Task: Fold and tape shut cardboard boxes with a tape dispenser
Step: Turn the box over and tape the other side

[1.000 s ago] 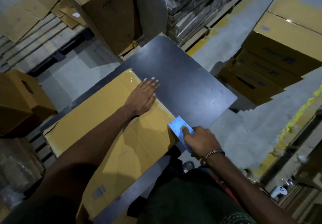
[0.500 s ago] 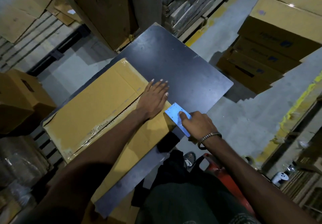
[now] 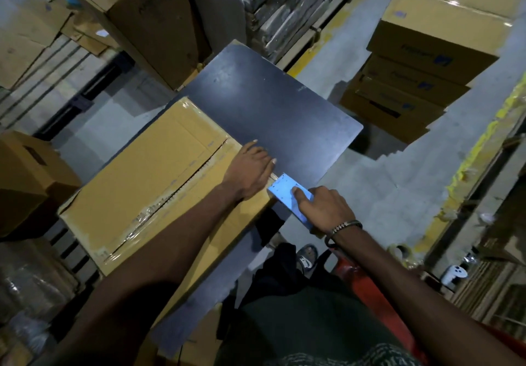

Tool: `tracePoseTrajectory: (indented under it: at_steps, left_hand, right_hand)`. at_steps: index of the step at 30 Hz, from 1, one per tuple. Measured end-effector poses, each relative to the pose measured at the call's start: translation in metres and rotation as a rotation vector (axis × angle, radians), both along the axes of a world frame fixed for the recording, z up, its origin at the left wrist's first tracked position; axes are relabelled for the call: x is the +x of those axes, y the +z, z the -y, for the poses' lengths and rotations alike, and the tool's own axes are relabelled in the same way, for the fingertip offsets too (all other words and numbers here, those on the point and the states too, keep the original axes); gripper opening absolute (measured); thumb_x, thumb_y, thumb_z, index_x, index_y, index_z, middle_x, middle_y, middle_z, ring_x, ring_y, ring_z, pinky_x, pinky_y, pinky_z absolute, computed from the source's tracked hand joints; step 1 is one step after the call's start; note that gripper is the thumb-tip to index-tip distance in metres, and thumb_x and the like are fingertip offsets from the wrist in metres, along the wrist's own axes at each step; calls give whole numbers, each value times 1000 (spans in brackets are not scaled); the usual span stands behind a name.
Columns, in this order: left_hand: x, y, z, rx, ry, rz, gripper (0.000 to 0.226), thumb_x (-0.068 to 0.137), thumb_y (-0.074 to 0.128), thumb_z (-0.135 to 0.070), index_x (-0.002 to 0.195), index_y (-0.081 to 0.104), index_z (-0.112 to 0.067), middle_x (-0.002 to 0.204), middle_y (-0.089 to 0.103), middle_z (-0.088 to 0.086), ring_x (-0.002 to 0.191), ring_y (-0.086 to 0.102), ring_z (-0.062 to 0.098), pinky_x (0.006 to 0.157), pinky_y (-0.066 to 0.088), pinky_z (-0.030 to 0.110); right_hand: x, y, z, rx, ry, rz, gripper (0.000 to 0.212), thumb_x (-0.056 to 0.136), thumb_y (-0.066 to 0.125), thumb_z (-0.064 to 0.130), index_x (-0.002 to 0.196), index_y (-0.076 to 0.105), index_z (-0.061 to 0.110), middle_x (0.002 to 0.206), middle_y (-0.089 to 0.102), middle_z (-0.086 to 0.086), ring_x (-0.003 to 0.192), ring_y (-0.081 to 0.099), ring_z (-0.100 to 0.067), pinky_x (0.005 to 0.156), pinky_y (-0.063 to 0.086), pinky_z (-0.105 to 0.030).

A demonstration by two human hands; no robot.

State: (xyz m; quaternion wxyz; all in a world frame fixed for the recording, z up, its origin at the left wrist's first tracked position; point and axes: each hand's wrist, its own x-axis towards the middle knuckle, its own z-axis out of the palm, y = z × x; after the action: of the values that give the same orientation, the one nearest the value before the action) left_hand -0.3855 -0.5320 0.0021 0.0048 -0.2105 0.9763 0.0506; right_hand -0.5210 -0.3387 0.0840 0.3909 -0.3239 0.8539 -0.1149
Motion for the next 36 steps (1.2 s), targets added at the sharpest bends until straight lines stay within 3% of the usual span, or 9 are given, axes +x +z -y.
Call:
tracePoseTrajectory:
  at_steps: [9, 13, 16, 21, 26, 32, 36]
  left_hand:
    - [2, -3, -1, -3, 39, -11, 55, 113, 20, -36, 96, 70, -19, 97, 70, -2, 94, 60, 17, 113, 36, 40]
    - [2, -4, -1, 29, 50, -10, 58, 113, 15, -39, 98, 68, -20, 96, 68, -2, 95, 58, 16, 114, 37, 42]
    - [2, -5, 0, 28, 53, 2, 57, 114, 16, -40, 97, 67, -21, 96, 68, -2, 96, 58, 16, 116, 35, 43]
    - [2, -5, 1, 43, 51, -23, 55, 115, 19, -38, 97, 67, -20, 95, 67, -1, 96, 58, 15, 119, 32, 41]
    - [2, -4, -2, 63, 42, -29, 56, 115, 18, -38, 97, 68, -19, 94, 67, -1, 95, 59, 16, 121, 30, 40]
    - [1, -6, -3, 30, 49, -51, 52, 114, 23, -36, 95, 68, -19, 92, 67, 0, 93, 59, 18, 119, 32, 41]
    - [0, -6, -1, -8, 45, -48, 49, 114, 26, -33, 94, 69, -17, 92, 68, 2, 92, 58, 23, 116, 35, 43]
  right_hand:
    - [0, 9, -38, -18, -5, -20, 63, 99, 37, 67, 91, 70, 14, 89, 65, -11, 79, 56, -29, 70, 41, -34]
    - [-4, 14, -42, -18, -25, -24, 59, 100, 40, 66, 80, 63, 16, 76, 57, -4, 74, 57, -26, 66, 40, -34]
    - [-5, 8, -45, -17, -23, -12, 61, 100, 40, 65, 86, 69, 13, 79, 60, -6, 73, 57, -26, 66, 41, -34]
    - [-5, 8, -52, -44, -38, 13, 60, 100, 41, 64, 73, 61, 15, 72, 61, -5, 67, 58, -20, 57, 37, -33]
    - [-5, 8, -70, -38, -60, 8, 61, 100, 42, 64, 74, 64, 13, 71, 62, -3, 67, 59, -19, 58, 39, -33]
    - [-4, -24, -58, 17, -36, -31, 57, 97, 40, 66, 85, 66, 16, 94, 70, -15, 80, 60, -31, 70, 44, -34]
    - [-2, -47, -39, 20, -54, -22, 61, 96, 42, 65, 100, 72, 12, 112, 69, -21, 103, 64, -39, 80, 46, -37]
